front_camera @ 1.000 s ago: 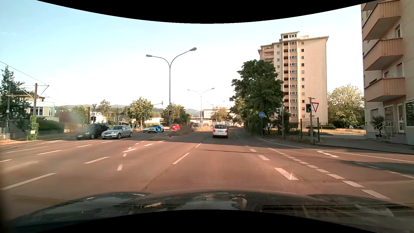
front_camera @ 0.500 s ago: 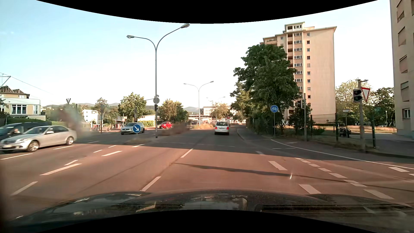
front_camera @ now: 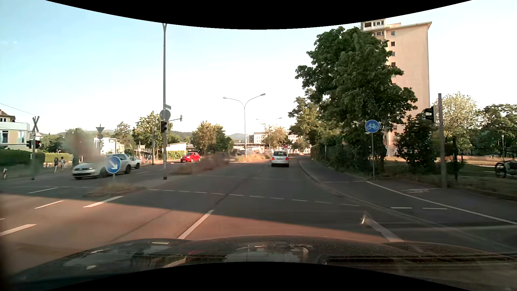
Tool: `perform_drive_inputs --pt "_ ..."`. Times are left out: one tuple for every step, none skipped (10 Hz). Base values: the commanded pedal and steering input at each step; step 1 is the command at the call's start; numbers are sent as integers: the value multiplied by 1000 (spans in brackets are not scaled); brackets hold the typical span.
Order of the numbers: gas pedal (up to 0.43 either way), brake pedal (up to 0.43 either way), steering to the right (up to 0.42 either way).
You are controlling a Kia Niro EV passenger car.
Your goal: Follow the waypoints while adhering to traffic rules and regulations
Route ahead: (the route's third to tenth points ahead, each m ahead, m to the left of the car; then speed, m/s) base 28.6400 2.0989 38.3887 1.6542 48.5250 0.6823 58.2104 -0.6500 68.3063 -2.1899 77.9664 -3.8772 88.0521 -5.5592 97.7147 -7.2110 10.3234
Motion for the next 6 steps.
perform_drive_inputs --pt "157 0 0" --pt "157 0 3" --pt "157 0 6" --pt "138 0 7" --pt "138 0 8" --pt "138 0 8"
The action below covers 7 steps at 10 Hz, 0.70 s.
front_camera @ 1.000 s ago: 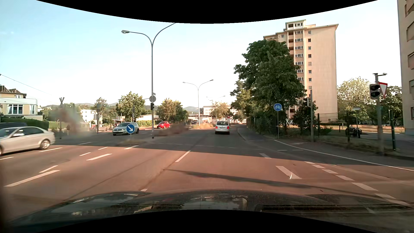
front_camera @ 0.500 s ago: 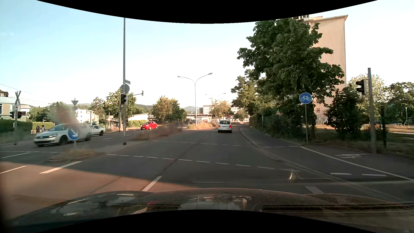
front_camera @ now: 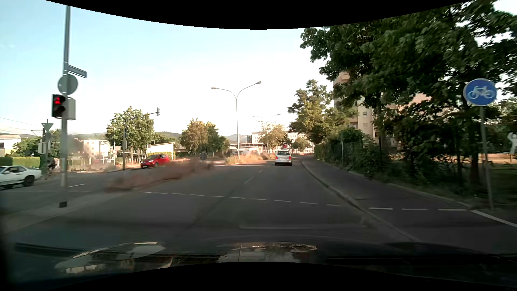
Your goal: Follow the waypoints while adhering to traffic rules and regulations
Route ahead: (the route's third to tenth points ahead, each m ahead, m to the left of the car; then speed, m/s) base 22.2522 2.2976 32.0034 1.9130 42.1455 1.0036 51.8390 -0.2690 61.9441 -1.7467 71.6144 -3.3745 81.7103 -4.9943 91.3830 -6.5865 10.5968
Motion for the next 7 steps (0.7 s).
perform_drive_inputs --pt "138 0 9" --pt "138 0 12" --pt "138 0 13" --pt "138 0 16" --pt "130 0 20" --pt "130 0 20" --pt "130 0 20"
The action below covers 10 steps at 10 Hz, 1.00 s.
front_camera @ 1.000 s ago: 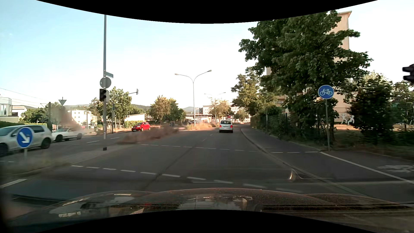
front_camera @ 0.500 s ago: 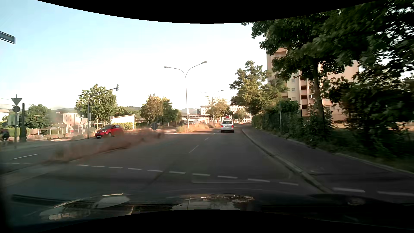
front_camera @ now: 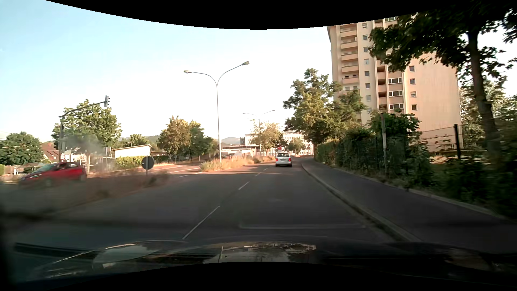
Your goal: Follow the waypoints while adhering to traffic rules and regulations
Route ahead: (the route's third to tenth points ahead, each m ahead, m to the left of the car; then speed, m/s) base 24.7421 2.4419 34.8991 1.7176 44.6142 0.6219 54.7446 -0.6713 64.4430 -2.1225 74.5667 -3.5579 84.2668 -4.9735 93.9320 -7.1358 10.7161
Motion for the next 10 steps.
perform_drive_inputs --pt "130 0 20" --pt "130 0 20" --pt "130 0 20" --pt "130 0 18" --pt "130 0 17" --pt "130 0 15" --pt "110 0 13" --pt "110 0 11" --pt "110 0 10" --pt "98 0 9"
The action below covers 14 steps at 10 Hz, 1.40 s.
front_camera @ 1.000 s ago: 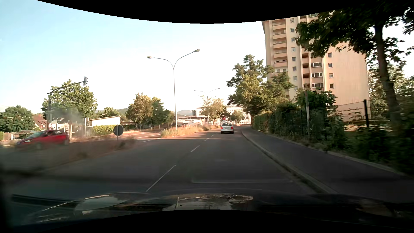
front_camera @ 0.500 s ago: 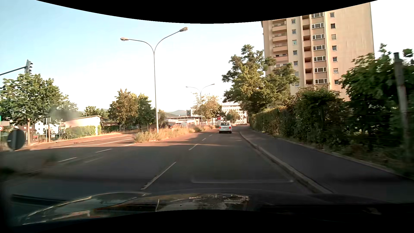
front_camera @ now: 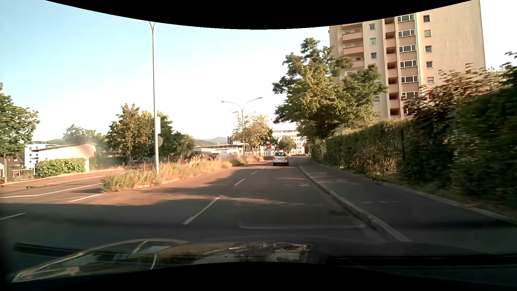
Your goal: Follow the waypoints while adhering to traffic rules and regulations
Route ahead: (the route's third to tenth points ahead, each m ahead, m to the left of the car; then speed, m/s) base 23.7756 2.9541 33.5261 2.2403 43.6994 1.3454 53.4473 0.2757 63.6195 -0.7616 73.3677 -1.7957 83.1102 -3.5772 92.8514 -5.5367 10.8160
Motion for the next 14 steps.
perform_drive_inputs --pt "98 0 8" --pt "98 0 8" --pt "98 0 8" --pt "98 0 8" --pt "87 0 8" --pt "87 0 9" --pt "87 0 9" --pt "87 0 9" --pt "87 0 9" --pt "87 0 9" --pt "79 0 9" --pt "79 0 9" --pt "79 0 9" --pt "79 0 9"
